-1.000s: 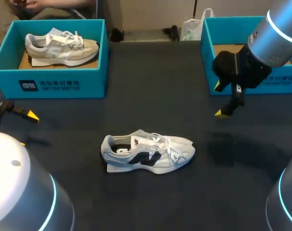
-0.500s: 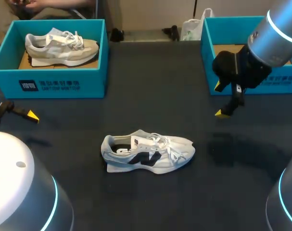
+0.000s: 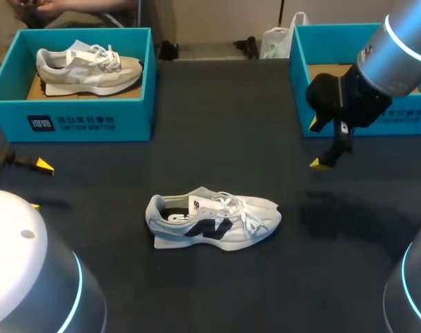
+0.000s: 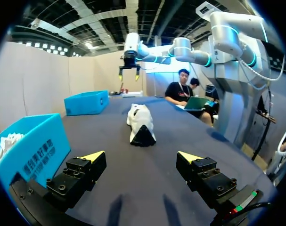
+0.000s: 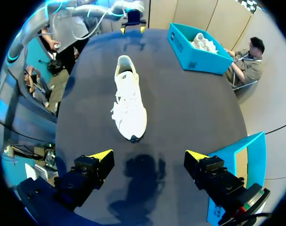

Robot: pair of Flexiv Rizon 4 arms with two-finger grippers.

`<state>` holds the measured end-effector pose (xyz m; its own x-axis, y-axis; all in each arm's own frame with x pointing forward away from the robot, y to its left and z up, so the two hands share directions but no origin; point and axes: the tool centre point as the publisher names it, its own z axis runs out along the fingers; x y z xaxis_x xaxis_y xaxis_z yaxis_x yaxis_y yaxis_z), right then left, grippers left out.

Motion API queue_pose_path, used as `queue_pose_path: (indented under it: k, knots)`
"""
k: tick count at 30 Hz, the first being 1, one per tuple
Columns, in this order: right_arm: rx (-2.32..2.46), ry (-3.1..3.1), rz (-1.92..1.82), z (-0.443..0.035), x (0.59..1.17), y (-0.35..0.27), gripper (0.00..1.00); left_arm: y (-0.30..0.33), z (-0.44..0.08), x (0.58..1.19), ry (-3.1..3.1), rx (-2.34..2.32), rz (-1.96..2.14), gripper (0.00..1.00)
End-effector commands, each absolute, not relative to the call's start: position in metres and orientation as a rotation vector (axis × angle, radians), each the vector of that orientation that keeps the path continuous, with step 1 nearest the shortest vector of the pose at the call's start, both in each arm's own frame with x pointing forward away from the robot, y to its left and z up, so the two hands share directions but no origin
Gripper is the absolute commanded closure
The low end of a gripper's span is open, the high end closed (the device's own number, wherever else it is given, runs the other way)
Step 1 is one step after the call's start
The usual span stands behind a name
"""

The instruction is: Take the shoe out of the shoebox, open the shoe tongue, remove and reinsert the insole, then place the shoe into the shoebox

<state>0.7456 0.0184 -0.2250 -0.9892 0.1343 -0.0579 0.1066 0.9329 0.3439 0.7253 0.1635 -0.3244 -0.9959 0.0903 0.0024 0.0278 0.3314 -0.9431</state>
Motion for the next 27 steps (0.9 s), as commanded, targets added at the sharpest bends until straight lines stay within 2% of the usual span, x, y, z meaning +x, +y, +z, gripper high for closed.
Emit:
queue_pose_path:
  k: [1, 13, 27]
  knots:
    - [0.190, 3.009, 0.526, -0.226, 0.746, 0.019, 0.00, 0.156, -0.338, 0.720, -2.548, -0.026, 1.821, 0.00]
    - [0.190, 3.009, 0.526, -0.226, 0.746, 0.019, 0.00, 0.127, -0.374, 0.721, -2.572, -0.002, 1.799, 0.00]
    - [0.190, 3.009, 0.526, -0.226, 0.746, 0.019, 0.00, 0.080, -0.386, 0.712, -2.526, 0.017, 1.806, 0.00]
